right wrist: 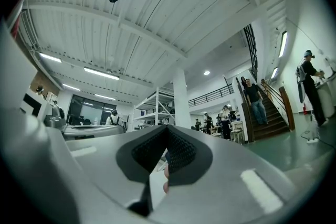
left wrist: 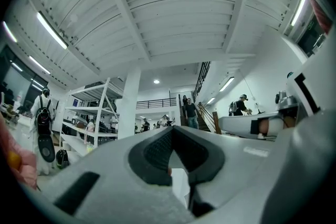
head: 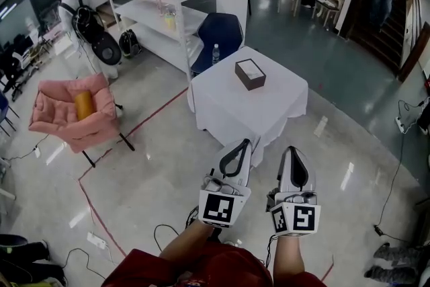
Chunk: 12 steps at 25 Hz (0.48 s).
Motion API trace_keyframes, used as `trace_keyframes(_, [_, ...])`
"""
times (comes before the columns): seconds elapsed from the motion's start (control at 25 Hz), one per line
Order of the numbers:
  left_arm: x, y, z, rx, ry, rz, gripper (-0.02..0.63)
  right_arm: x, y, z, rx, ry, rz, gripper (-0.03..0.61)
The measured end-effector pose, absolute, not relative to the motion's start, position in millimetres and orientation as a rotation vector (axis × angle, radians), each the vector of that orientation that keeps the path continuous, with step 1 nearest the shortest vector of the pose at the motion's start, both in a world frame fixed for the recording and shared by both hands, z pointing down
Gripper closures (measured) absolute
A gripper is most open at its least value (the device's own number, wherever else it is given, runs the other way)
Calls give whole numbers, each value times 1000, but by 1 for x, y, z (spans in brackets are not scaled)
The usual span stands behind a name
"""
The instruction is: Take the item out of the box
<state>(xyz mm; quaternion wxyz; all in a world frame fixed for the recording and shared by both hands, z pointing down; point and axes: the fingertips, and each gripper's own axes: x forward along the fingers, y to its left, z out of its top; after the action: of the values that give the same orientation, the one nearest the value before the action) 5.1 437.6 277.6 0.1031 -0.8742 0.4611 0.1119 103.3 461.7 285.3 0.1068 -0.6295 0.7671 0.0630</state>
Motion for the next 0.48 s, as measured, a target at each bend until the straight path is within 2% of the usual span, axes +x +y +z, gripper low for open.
trace_keyframes(0.48, [-39,332,285,-2599,1374,339,611,56,356,290,-1873,2280,194,578])
